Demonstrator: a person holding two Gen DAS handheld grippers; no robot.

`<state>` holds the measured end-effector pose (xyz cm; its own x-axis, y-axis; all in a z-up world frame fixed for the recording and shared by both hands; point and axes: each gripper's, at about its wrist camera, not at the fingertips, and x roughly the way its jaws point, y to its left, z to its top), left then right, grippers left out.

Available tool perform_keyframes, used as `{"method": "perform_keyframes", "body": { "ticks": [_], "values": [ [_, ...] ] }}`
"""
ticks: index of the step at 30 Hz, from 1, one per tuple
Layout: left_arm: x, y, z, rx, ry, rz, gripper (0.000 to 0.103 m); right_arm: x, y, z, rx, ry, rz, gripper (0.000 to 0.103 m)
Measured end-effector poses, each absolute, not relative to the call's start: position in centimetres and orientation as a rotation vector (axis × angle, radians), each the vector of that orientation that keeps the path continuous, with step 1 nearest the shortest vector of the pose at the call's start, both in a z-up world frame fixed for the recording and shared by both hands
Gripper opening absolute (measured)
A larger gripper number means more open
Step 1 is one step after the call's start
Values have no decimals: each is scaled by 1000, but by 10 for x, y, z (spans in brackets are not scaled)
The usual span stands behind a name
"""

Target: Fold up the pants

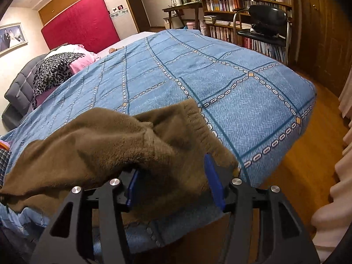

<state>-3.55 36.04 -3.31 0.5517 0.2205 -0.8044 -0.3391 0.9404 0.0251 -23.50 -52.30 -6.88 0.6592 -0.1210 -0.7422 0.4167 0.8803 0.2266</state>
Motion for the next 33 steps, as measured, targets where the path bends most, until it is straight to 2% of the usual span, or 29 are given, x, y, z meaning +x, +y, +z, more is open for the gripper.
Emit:
{"method": "perform_keyframes", "body": {
  "ticks": [5, 9, 15, 21, 24, 27, 33],
  "values": [
    [-40, 356, -28, -14, 960, 282, 84, -242, -535, -70, 366, 811, -420, 55],
    [-46, 358, -21, 44, 977, 230, 84, -255, -554, -70, 581, 753, -384, 55],
    [-68, 372, 0, -147, 892, 161, 82, -252, -558, -71, 919, 673, -195, 55],
    [-64, 318, 16, -242, 825, -90, 82, -239, -554, -73, 1103, 637, -84, 55],
    [-49, 289, 2, -346, 893, -240, 82, -236, -557, -75, 1147, 622, -90, 60],
    [-35, 266, -16, -416, 957, -317, 82, -230, -557, -73, 1177, 610, -77, 61],
    [-16, 238, -45, -457, 1001, -357, 83, -223, -557, -70, 1250, 581, -41, 74]
  ]
}}
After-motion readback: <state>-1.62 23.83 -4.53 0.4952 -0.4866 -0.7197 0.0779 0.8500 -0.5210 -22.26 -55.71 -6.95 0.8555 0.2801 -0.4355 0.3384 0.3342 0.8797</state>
